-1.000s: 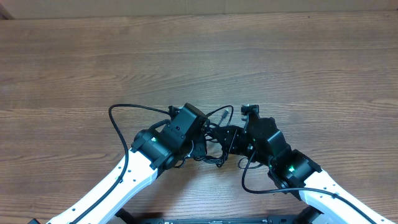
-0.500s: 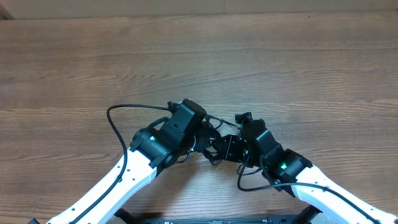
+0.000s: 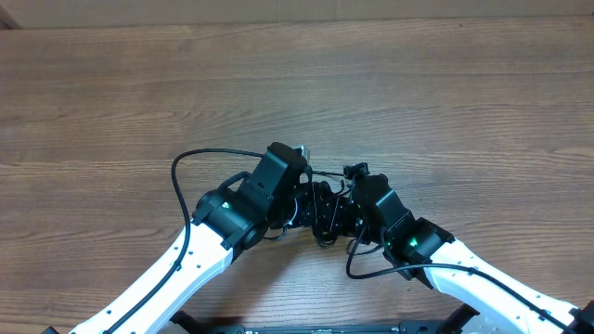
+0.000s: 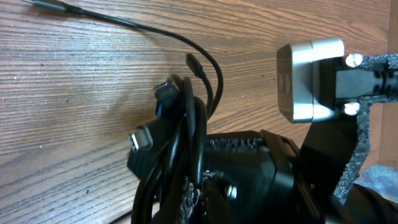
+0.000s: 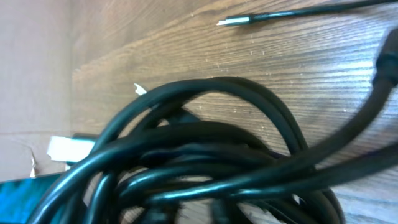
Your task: Untangle cables
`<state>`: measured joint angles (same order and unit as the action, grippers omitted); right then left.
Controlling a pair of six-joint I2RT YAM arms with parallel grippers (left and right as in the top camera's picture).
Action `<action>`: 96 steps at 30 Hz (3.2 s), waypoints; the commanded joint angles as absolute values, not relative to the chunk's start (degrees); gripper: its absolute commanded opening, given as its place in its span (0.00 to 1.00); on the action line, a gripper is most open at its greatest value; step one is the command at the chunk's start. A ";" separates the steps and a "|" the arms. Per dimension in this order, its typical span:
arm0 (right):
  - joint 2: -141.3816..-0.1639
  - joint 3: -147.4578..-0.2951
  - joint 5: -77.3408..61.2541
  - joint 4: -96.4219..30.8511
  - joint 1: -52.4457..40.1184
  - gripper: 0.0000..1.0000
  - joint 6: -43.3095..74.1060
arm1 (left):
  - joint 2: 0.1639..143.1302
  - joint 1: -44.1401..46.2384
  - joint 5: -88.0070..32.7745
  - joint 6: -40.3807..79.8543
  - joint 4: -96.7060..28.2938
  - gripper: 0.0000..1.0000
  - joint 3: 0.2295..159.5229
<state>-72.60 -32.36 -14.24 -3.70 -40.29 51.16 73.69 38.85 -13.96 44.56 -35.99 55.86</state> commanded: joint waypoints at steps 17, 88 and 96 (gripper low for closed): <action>-61.39 -33.85 -7.25 -13.37 -40.75 1.00 50.76 | 73.78 25.56 -11.81 55.86 -47.07 0.04 56.42; -81.08 -33.82 -22.55 2.48 -40.75 0.04 84.60 | 73.78 24.27 -15.53 61.54 -49.25 0.63 56.42; -81.01 -33.82 -22.04 2.39 -40.05 0.04 49.78 | 73.76 18.50 -22.83 34.85 -50.37 0.82 56.42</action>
